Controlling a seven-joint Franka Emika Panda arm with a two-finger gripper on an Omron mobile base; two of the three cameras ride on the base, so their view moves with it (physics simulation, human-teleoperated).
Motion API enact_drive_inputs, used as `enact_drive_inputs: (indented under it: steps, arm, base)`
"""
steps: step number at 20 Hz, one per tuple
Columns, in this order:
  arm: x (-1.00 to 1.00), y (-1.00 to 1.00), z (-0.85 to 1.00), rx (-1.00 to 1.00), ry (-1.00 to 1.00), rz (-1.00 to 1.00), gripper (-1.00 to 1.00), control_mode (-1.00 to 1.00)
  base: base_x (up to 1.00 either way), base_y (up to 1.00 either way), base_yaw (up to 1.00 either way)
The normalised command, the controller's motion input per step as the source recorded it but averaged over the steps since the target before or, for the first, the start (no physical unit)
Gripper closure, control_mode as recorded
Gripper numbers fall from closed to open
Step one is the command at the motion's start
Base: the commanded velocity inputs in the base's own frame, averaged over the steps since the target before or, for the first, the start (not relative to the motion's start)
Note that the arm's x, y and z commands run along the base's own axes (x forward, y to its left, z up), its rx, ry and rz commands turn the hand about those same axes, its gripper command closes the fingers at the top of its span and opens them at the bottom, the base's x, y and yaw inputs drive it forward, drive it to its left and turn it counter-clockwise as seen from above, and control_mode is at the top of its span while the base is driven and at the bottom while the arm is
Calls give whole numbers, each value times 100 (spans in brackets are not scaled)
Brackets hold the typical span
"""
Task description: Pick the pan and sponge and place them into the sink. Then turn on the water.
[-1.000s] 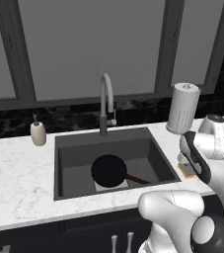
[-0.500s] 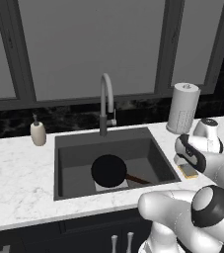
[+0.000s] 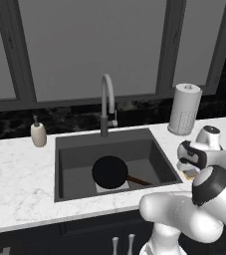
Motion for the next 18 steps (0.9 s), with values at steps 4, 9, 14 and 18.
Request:
enact_drive_inputs:
  steps: [4,9,14,18]
  arm:
    - [3,0,-31,0,0,0,-100,-100]
    - [3,0,-25,0,0,0,-100,-100]
    - [14,0,-31,0,1,0,-100,-100]
    - [9,0,-43,0,4,0,-100,-100]
  base:
    - [0,0,0]
    - [0,0,0]
    - [0,0,0]
    - [0,0,0]
